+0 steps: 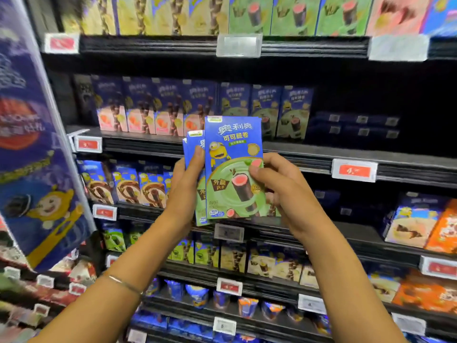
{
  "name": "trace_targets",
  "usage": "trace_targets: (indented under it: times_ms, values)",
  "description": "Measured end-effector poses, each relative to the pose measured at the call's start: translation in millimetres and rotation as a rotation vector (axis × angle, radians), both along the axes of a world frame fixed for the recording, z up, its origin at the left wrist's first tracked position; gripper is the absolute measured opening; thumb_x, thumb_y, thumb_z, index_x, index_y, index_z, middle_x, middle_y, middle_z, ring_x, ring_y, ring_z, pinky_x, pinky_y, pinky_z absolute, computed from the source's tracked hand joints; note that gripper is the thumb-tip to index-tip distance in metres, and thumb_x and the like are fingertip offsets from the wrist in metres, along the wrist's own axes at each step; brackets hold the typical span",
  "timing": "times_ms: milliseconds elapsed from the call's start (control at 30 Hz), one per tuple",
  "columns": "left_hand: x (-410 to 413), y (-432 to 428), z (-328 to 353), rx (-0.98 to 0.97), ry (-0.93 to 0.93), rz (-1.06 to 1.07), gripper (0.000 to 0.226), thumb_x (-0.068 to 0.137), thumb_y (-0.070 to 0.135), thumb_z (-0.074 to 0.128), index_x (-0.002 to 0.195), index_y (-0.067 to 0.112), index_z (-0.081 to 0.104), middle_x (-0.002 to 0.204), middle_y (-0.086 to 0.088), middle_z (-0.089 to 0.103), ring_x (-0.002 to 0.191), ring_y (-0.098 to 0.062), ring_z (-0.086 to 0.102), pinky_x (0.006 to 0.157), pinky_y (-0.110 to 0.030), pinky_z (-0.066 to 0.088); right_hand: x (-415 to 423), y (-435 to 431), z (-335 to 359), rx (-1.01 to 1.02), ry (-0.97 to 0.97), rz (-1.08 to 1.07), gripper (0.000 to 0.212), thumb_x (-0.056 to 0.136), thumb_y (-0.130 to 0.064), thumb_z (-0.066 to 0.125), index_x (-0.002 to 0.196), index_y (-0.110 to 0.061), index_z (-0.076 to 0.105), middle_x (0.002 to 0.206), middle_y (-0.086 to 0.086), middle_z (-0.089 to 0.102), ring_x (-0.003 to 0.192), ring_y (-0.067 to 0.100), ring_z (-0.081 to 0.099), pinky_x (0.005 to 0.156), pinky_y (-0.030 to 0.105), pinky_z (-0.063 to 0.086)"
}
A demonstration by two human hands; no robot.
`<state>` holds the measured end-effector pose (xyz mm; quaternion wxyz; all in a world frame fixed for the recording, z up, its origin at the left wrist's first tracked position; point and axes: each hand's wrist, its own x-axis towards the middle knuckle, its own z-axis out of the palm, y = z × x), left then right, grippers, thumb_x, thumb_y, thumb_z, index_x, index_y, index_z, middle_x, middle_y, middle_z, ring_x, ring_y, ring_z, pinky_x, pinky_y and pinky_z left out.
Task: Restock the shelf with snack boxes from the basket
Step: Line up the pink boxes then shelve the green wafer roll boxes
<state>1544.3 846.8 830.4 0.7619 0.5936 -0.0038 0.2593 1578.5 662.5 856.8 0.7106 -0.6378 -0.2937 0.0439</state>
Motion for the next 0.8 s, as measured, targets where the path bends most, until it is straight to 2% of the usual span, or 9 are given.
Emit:
trace_targets:
  times_ms: [67,133,267,400,533,600,667,733,800]
  values:
    - [5,1,8,0.008,-0.006,0.006,0.084,0.089,0.066,0.06,0.146,0.005,0.058,0.141,-0.02,0.068,0.129,-0.045,0.065,0.113,-0.067,0.047,10,-1,10,-0.035,-0.017,0.022,0.02,0.09,-0.026,0.069,0.106,-0.014,0.068,0.113,0.019,0.071,0.1,0.038,0.069,0.08,0.062,0.051]
    - [13,9,17,0.011,-0.01,0.026,0.078,0.091,0.063,0.057,0.146,0.008,0.06,0.14,-0.019,0.069,0.128,-0.045,0.066,0.112,-0.067,0.048,22,-2,21,-0.058,-0.044,0.032,0.027,0.086,-0.032,0.07,0.107,-0.015,0.07,0.114,0.021,0.069,0.107,0.043,0.067,0.082,0.068,0.052]
    - [31,33,40,0.033,-0.054,0.064,0.074,0.091,0.065,0.058,0.143,0.013,0.064,0.139,-0.015,0.071,0.126,-0.041,0.068,0.109,-0.067,0.05,50,-13,42,0.011,-0.1,-0.041,0.024,0.093,-0.026,0.067,0.114,-0.015,0.069,0.111,0.007,0.076,0.1,0.026,0.075,0.071,0.045,0.063]
    - [52,57,60,-0.01,-0.118,0.054,0.074,0.093,0.061,0.057,0.141,0.005,0.064,0.133,-0.023,0.072,0.122,-0.049,0.068,0.108,-0.072,0.049,81,-22,45,0.073,-0.079,-0.283,0.017,0.099,-0.019,0.063,0.113,-0.012,0.069,0.105,0.005,0.077,0.092,0.023,0.076,0.064,0.036,0.063]
    - [72,68,68,0.003,-0.156,0.003,0.065,0.094,0.062,0.056,0.13,0.01,0.072,0.123,-0.019,0.077,0.107,-0.041,0.075,0.101,-0.067,0.055,111,-11,49,0.112,-0.087,-0.466,0.016,0.099,-0.012,0.063,0.114,-0.01,0.068,0.089,-0.003,0.078,0.08,0.013,0.076,0.058,0.028,0.059]
    - [79,70,70,0.005,-0.158,-0.038,0.069,0.094,0.063,0.056,0.134,0.008,0.069,0.125,-0.019,0.077,0.11,-0.042,0.075,0.102,-0.065,0.055,125,-6,51,0.118,-0.128,-0.554,0.019,0.098,-0.012,0.064,0.116,-0.012,0.068,0.088,-0.007,0.077,0.08,0.008,0.075,0.062,0.029,0.06]
    - [85,69,74,0.005,-0.142,-0.067,0.074,0.092,0.064,0.058,0.139,0.007,0.065,0.129,-0.019,0.075,0.116,-0.044,0.072,0.104,-0.063,0.056,140,-2,52,0.064,-0.169,-0.625,0.02,0.097,-0.015,0.065,0.117,-0.016,0.068,0.09,-0.008,0.076,0.086,0.008,0.074,0.074,0.037,0.062]
    - [88,65,76,-0.001,-0.142,-0.089,0.073,0.095,0.065,0.06,0.139,0.007,0.065,0.128,-0.018,0.076,0.117,-0.044,0.072,0.102,-0.06,0.056,154,1,54,-0.053,-0.181,-0.682,0.02,0.096,-0.019,0.067,0.115,-0.018,0.069,0.098,-0.002,0.075,0.096,0.016,0.072,0.087,0.045,0.06]
    - [90,61,82,-0.009,-0.15,-0.102,0.075,0.095,0.066,0.06,0.139,0.006,0.065,0.127,-0.018,0.076,0.116,-0.044,0.072,0.103,-0.061,0.057,168,4,56,-0.176,-0.2,-0.737,0.019,0.093,-0.021,0.068,0.111,-0.015,0.07,0.101,0.004,0.073,0.099,0.024,0.07,0.092,0.047,0.057]
